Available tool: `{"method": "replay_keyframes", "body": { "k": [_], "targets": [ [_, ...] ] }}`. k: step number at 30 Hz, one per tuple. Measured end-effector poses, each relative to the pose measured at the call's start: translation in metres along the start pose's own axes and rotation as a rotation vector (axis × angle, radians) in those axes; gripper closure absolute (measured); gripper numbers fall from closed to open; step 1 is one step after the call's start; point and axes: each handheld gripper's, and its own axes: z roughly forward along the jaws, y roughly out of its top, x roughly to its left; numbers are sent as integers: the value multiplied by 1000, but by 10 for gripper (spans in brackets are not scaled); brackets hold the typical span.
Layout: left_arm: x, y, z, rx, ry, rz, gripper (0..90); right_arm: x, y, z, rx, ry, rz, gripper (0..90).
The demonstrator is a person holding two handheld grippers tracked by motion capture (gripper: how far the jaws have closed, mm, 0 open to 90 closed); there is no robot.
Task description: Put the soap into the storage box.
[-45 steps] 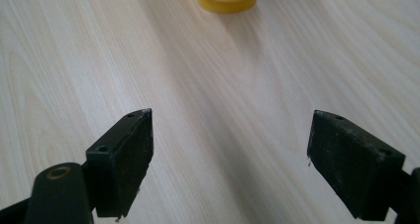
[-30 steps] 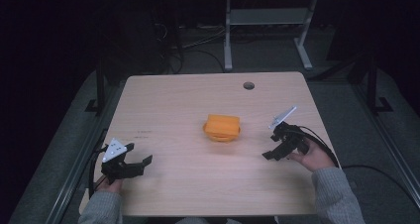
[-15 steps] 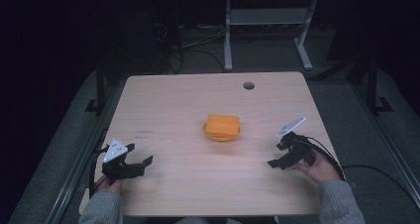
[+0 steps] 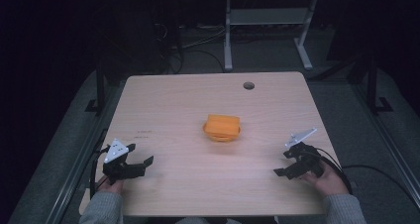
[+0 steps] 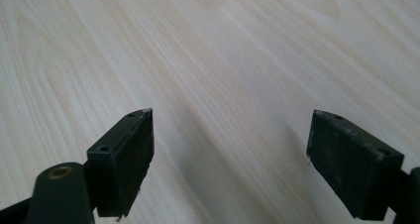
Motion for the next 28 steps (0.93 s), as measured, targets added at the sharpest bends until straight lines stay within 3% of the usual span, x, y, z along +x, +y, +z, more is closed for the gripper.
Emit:
{"method": "replay_keyframes", "body": {
  "k": [16, 28],
  "targets": [
    [-1, 0, 1, 9, -5, 12, 136, 8, -31, -9, -50, -22, 60, 173],
    [-3, 1, 1, 10, -9, 24, 136, 14, -39, -15, -75, -56, 75, 168]
  ]
}}
